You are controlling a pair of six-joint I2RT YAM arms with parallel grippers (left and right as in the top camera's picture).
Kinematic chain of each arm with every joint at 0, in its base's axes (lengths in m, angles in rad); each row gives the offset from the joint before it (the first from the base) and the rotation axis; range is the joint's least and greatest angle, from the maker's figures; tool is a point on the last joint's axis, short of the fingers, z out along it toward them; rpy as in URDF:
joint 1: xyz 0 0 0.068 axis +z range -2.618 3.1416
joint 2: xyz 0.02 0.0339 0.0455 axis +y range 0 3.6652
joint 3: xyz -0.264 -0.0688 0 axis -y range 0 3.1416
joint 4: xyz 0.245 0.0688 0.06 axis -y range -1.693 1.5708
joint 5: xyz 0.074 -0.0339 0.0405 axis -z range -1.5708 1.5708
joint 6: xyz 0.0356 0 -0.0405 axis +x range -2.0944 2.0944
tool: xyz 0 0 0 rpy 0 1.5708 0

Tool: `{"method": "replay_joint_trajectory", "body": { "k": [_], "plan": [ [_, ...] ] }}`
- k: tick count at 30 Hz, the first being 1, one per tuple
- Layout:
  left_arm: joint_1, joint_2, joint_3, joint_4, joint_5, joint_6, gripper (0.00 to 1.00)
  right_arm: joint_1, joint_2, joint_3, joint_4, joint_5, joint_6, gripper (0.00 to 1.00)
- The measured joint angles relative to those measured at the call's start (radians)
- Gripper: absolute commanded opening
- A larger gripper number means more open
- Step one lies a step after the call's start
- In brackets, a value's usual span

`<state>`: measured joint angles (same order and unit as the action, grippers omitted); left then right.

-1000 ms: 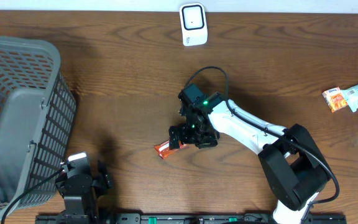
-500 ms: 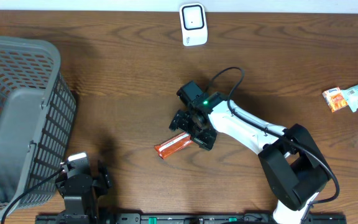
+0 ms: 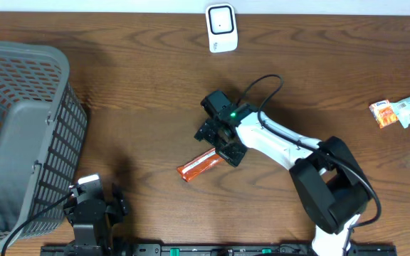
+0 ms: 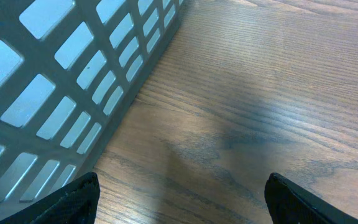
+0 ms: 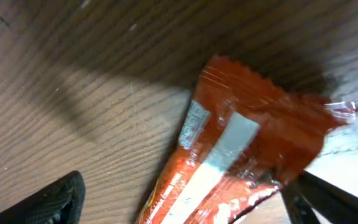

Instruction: Scan the item barcode

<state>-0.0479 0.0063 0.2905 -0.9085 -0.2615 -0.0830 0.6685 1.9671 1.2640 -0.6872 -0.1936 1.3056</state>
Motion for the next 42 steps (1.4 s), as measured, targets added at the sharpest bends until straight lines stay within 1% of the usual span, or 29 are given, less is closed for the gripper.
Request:
{"method": "replay_joint_trajectory", "body": {
  "k": [2,4,5,10,16,21,24,29,34,38,42],
  "plan": [
    [0.000,0.000,0.000,0.000,0.000,0.000,0.85,0.000,0.014,0.008,-0.010,-0.016,0.003,0.25],
    [0.000,0.000,0.000,0.000,0.000,0.000,0.85,0.000,0.021,0.010,-0.029,-0.028,0.004,0.04],
    [0.000,0.000,0.000,0.000,0.000,0.000,0.85,0.000,0.023,0.010,-0.031,-0.032,0.004,0.02],
    [0.000,0.000,0.000,0.000,0.000,0.000,0.85,-0.006,0.024,0.010,-0.026,-0.043,-0.020,0.02],
    [0.000,0.000,0.000,0.000,0.000,0.000,0.85,-0.011,-0.018,-0.010,-0.007,-0.028,-0.139,0.01],
    [0.000,0.000,0.000,0.000,0.000,0.000,0.85,-0.038,-0.178,-0.018,0.039,0.004,-0.280,0.02],
    [0.000,0.000,0.000,0.000,0.000,0.000,0.85,-0.038,-0.307,-0.018,0.040,0.011,-0.325,0.02],
    [0.000,0.000,0.000,0.000,0.000,0.000,0.85,-0.037,-0.467,-0.018,-0.031,0.009,-0.337,0.01],
    [0.000,0.000,0.000,0.000,0.000,0.000,0.85,-0.040,-0.576,-0.018,-0.117,0.018,-0.320,0.01],
    [0.000,0.000,0.000,0.000,0.000,0.000,0.85,-0.041,-0.633,-0.018,-0.146,0.026,-0.318,0.01],
    [0.000,0.000,0.000,0.000,0.000,0.000,0.85,-0.042,-0.652,-0.018,-0.148,0.027,-0.319,0.01]
  ]
}}
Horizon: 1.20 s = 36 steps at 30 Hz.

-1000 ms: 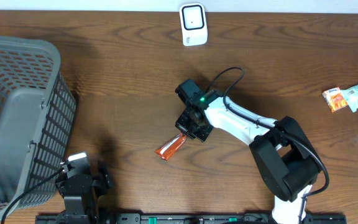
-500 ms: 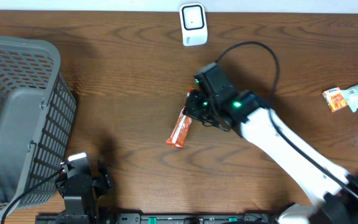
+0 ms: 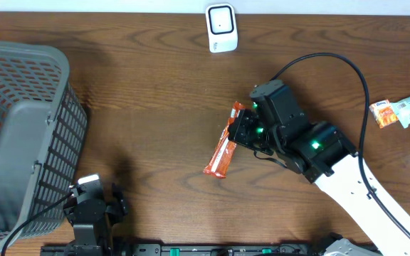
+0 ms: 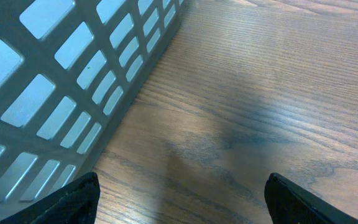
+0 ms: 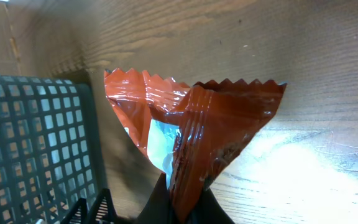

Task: Scan the item barcode
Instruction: 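Lift the TOP bar upright by its end, then hold the TOP bar in front of the white scanner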

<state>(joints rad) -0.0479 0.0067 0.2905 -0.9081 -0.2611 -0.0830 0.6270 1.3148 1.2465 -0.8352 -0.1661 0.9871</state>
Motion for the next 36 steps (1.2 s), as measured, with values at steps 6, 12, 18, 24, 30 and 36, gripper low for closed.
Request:
{"method": "replay_joint_trajectory", "body": {
  "k": [6,12,18,24,30,36],
  "plan": [
    [0.000,0.000,0.000,0.000,0.000,0.000,0.85,-0.003,-0.001,0.000,-0.013,0.000,-0.014,0.01],
    [0.000,0.000,0.000,0.000,0.000,0.000,0.85,0.000,0.000,0.000,0.014,0.101,-0.167,0.01],
    [0.000,0.000,0.000,0.000,0.000,0.000,0.85,0.027,0.063,-0.001,0.127,0.501,-0.298,0.02],
    [0.000,0.000,0.000,0.000,0.000,0.000,0.85,0.019,0.252,-0.012,0.584,0.814,-0.579,0.02],
    [0.000,0.000,0.000,0.000,0.000,0.000,0.85,-0.009,0.460,-0.017,1.265,0.908,-0.964,0.01],
    [0.000,0.000,0.000,-0.001,0.000,0.000,0.85,-0.052,0.661,-0.014,1.824,0.829,-1.322,0.01]
  ]
}}
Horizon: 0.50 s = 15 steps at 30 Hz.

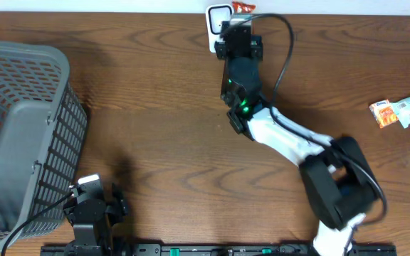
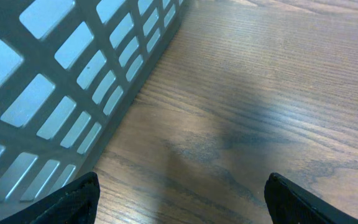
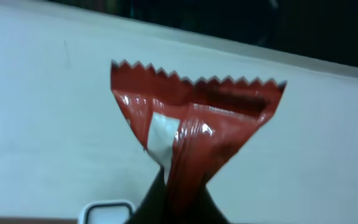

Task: Scan the item barcode
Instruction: 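Hold the TOP bar in front of the white scanner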

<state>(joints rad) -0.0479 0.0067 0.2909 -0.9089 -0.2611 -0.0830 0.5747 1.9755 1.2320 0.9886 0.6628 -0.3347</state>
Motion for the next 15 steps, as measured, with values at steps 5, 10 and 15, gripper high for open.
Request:
{"method": "replay_joint_trajectory", "body": {
  "k": [5,10,15],
  "plan": [
    [0.000,0.000,0.000,0.000,0.000,0.000,0.85,-0.035,0.167,0.024,0.165,-0.156,-0.212,0.01],
    [0.000,0.000,0.000,0.000,0.000,0.000,0.85,-0.066,0.332,0.182,0.137,-0.256,-0.287,0.01],
    [0.000,0.000,0.000,0.000,0.000,0.000,0.85,-0.111,0.443,0.440,-0.021,-0.340,-0.302,0.01]
  ]
}}
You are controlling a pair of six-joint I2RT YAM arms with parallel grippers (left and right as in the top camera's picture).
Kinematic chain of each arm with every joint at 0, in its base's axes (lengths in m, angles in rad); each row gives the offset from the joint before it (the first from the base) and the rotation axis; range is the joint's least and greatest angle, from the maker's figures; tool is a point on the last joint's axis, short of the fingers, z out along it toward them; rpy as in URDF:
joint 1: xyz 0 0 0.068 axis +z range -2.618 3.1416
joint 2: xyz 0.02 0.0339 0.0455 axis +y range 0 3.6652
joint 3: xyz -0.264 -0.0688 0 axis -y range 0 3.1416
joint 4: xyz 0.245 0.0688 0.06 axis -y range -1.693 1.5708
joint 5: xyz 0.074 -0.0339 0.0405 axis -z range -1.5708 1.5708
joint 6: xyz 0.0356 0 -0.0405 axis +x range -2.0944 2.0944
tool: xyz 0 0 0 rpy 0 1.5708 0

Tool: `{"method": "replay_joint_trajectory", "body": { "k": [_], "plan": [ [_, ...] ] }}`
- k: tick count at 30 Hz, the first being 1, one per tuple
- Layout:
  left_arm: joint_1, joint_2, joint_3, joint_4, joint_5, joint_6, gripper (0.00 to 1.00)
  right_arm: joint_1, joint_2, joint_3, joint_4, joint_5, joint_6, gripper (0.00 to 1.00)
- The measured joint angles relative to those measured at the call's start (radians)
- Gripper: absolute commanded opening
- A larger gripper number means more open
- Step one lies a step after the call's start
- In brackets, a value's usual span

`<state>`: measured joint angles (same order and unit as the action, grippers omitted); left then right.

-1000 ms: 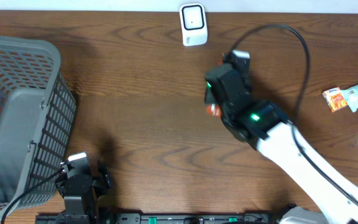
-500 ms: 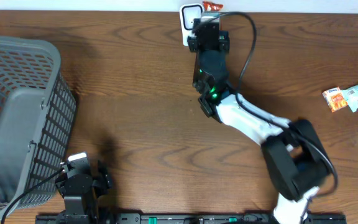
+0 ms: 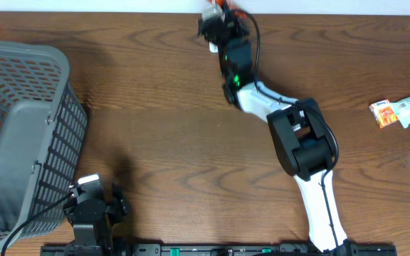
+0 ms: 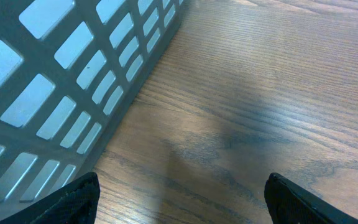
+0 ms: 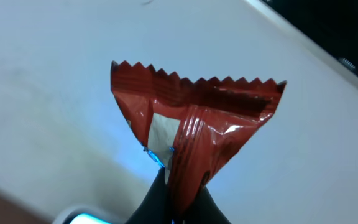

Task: Scan the item barcode
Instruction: 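Hold the TOP bar in front of the white scanner, then carry the TOP bar to the right edge and release it by the bottle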

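Observation:
A red-orange snack wrapper (image 5: pixel 191 124) stands upright in my right gripper (image 5: pixel 174 208), which is shut on its lower end. Overhead, the right gripper (image 3: pixel 218 21) reaches to the table's back edge, and a bit of the wrapper (image 3: pixel 224 3) shows above it. The white scanner (image 3: pixel 213 48) lies mostly hidden under the gripper. In the wrist view a lit cyan edge of the scanner (image 5: pixel 82 218) shows at the bottom left. My left gripper (image 4: pixel 185 205) is open over bare wood at the front left, nothing between its fingertips (image 4: pixel 79 199).
A grey mesh basket (image 3: pixel 20 135) fills the left side, its wall (image 4: pixel 55 81) close beside the left gripper. Orange and pale snack packets (image 3: pixel 401 110) and a small white-green container lie at the right edge.
My right gripper, still holding the wrapper, has shifted a little left over the scanner and covers more of it. A cyan glow now shows in the wrist view. The left arm is unchanged.
My right gripper was open around the wrapper lying on the middle of the table. Then it held the wrapper lifted there. Then it was at the back edge by the scanner, and now stands over it. The left arm stayed still throughout.

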<state>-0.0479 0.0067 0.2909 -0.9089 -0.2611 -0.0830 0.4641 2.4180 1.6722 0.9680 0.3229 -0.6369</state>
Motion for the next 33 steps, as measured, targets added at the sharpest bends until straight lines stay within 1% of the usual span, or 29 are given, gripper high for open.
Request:
{"method": "replay_joint_trajectory", "body": {
  "k": [4,8,13,18,27,30,33],
  "plan": [
    [0.000,0.000,0.000,0.000,0.000,0.000,0.85,-0.020,0.080,0.170,-0.057,-0.034,-0.004,0.01],
    [0.000,0.000,0.000,0.000,0.000,0.000,0.85,-0.021,0.146,0.246,-0.084,-0.047,-0.003,0.01],
    [0.000,0.000,0.000,0.000,0.000,0.000,0.85,-0.010,0.203,0.250,-0.177,-0.058,0.022,0.01],
    [0.000,0.000,0.000,0.000,0.000,0.000,0.85,0.011,0.214,0.250,-0.283,-0.057,0.052,0.01],
    [0.000,0.000,0.000,0.000,0.000,0.000,0.85,0.043,0.209,0.250,-0.315,0.048,0.051,0.01],
    [0.000,0.000,0.000,0.000,0.000,0.000,0.85,0.058,0.177,0.250,-0.405,0.084,0.023,0.01],
    [0.000,0.000,0.000,0.000,0.000,0.000,0.85,0.068,0.089,0.248,-0.620,0.121,-0.006,0.01]
  ]
}}
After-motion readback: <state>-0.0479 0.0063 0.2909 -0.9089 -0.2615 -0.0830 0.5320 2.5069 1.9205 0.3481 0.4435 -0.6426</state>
